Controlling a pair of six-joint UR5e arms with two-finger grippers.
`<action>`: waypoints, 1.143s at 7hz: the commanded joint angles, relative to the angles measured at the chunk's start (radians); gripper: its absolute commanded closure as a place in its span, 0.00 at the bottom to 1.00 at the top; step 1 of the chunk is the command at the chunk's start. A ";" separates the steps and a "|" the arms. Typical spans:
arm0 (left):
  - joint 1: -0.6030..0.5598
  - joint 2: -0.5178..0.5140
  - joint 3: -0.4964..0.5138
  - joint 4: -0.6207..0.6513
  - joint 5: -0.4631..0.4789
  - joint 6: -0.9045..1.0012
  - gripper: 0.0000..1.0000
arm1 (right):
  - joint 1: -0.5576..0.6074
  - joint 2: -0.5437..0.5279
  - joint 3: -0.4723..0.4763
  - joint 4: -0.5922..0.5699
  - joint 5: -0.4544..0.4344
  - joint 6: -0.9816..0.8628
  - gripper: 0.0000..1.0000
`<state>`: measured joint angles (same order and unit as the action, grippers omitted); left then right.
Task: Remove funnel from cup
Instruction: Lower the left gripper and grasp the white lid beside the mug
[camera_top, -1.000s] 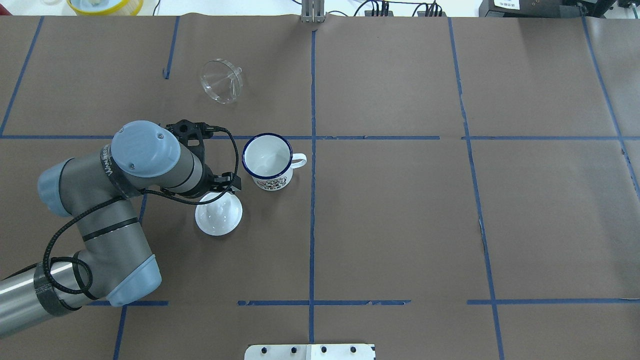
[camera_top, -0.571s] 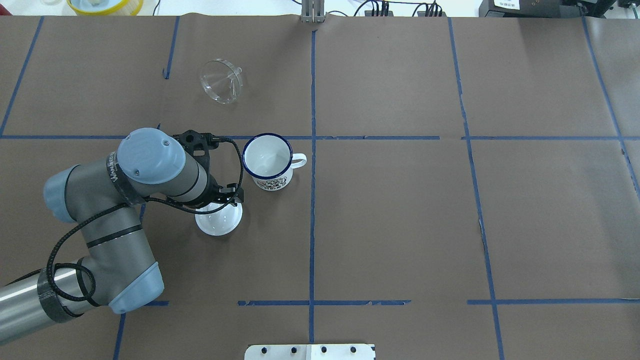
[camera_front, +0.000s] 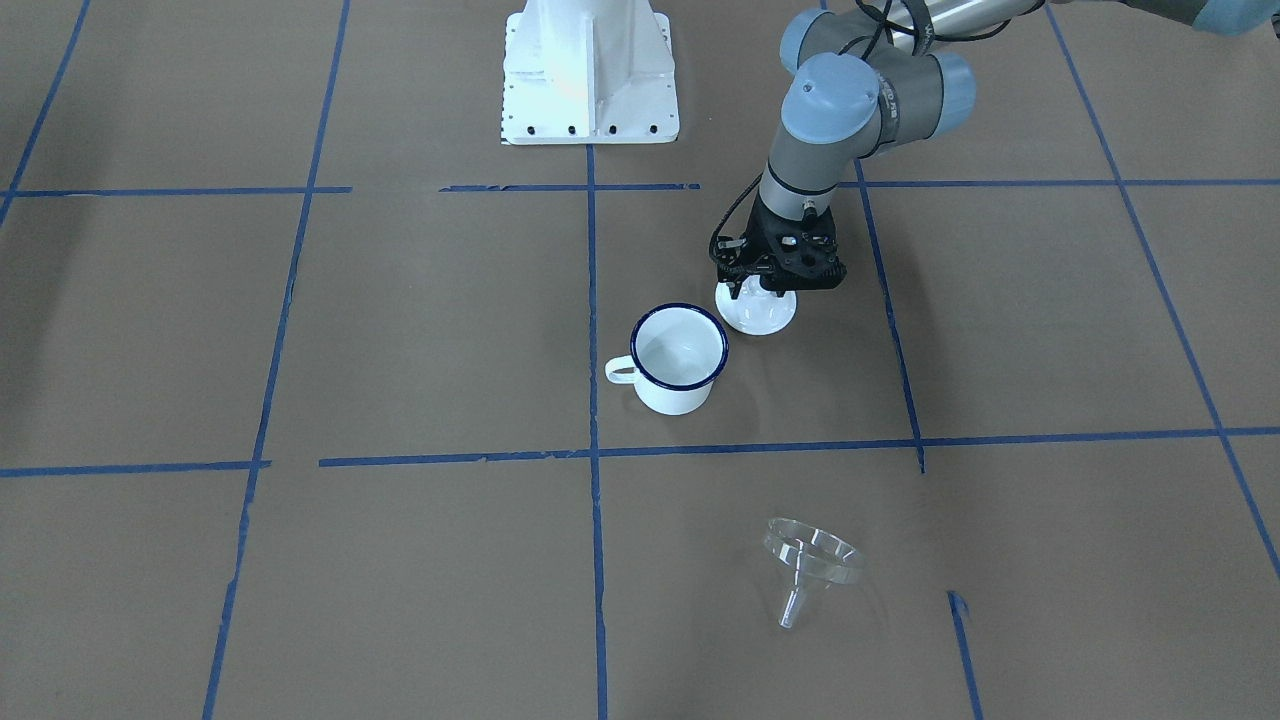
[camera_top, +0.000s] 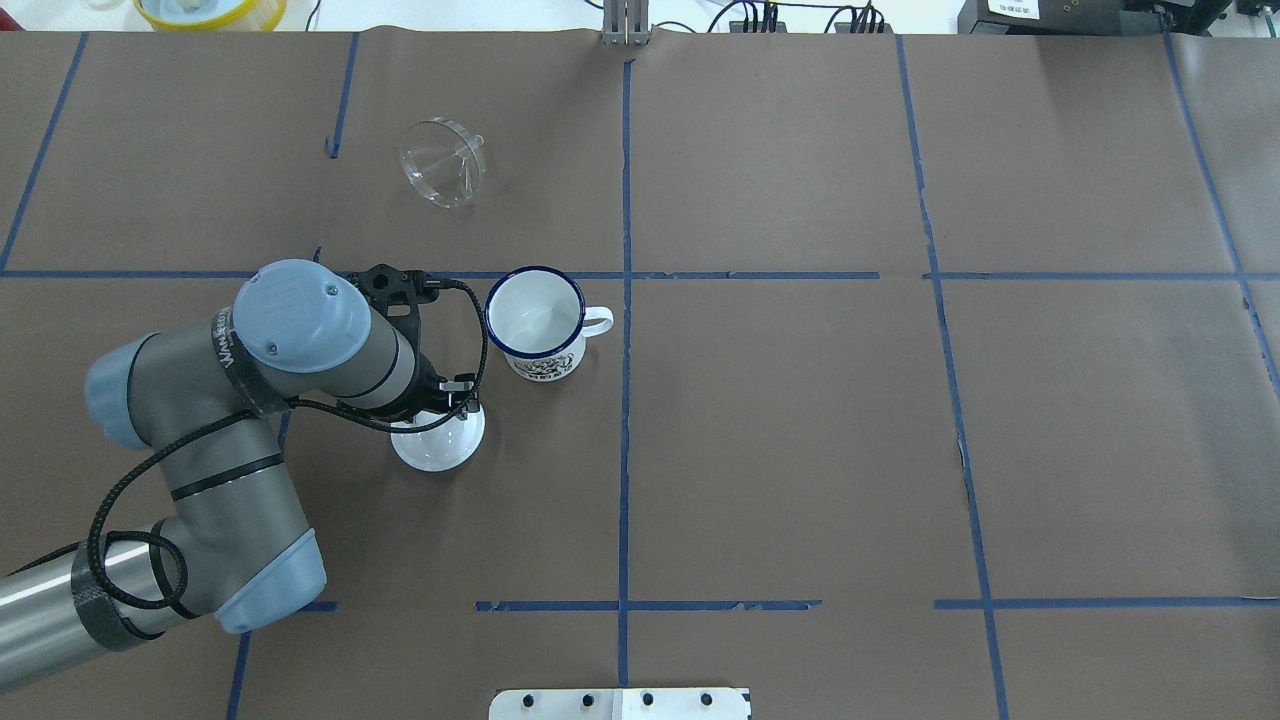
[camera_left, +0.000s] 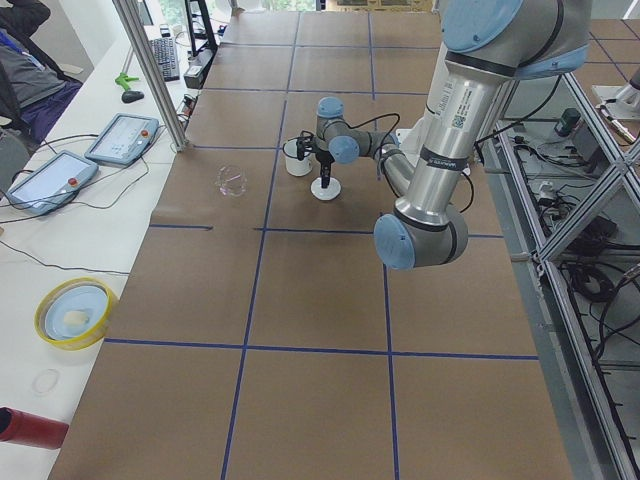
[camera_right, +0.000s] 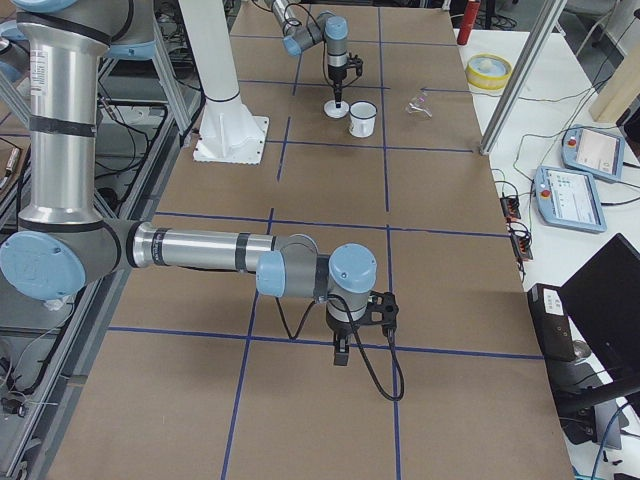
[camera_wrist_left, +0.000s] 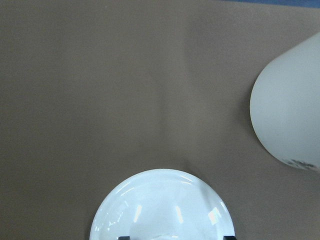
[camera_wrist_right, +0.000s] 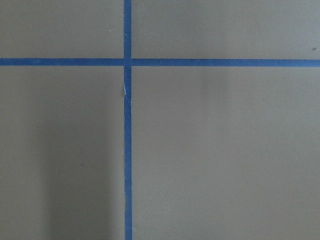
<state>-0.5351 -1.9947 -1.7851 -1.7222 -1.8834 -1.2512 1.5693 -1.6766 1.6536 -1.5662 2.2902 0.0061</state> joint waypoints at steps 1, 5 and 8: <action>0.000 0.000 -0.002 0.026 0.001 0.001 0.36 | 0.000 0.000 0.000 0.000 0.000 0.000 0.00; 0.000 -0.001 -0.007 0.027 0.001 -0.001 0.98 | 0.000 0.000 0.000 0.000 0.000 0.000 0.00; -0.002 -0.006 -0.081 0.119 0.001 -0.001 1.00 | 0.000 0.000 0.000 0.000 0.000 0.000 0.00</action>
<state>-0.5367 -1.9979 -1.8200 -1.6604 -1.8822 -1.2517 1.5693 -1.6766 1.6537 -1.5662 2.2902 0.0062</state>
